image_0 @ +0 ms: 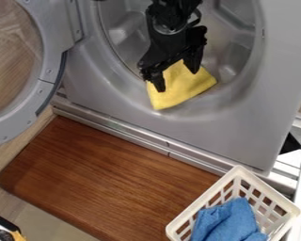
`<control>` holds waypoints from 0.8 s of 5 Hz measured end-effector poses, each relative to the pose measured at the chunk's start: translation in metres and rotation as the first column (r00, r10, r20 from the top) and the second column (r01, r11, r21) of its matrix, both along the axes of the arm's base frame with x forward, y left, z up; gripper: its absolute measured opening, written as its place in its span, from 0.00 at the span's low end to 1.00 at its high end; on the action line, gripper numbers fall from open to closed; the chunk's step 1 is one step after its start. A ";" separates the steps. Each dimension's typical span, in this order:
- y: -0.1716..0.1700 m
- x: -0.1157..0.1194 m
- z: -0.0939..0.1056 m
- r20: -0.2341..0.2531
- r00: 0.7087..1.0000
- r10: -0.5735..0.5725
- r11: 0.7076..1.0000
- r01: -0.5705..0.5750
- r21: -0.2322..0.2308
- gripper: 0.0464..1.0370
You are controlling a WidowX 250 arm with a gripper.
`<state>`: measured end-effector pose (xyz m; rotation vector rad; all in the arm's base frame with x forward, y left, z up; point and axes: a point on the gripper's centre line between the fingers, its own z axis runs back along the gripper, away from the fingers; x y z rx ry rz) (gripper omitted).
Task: Put the yellow cloth into the washing machine
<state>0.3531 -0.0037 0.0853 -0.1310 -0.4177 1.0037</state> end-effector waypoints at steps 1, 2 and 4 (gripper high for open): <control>-0.011 -0.028 -0.002 -0.012 1.000 -0.011 1.000 0.011 -0.005 0.96; -0.017 -0.052 -0.002 -0.038 0.999 -0.027 1.000 0.027 0.006 0.96; -0.025 -0.080 -0.004 -0.067 0.997 -0.044 0.998 0.047 0.043 0.96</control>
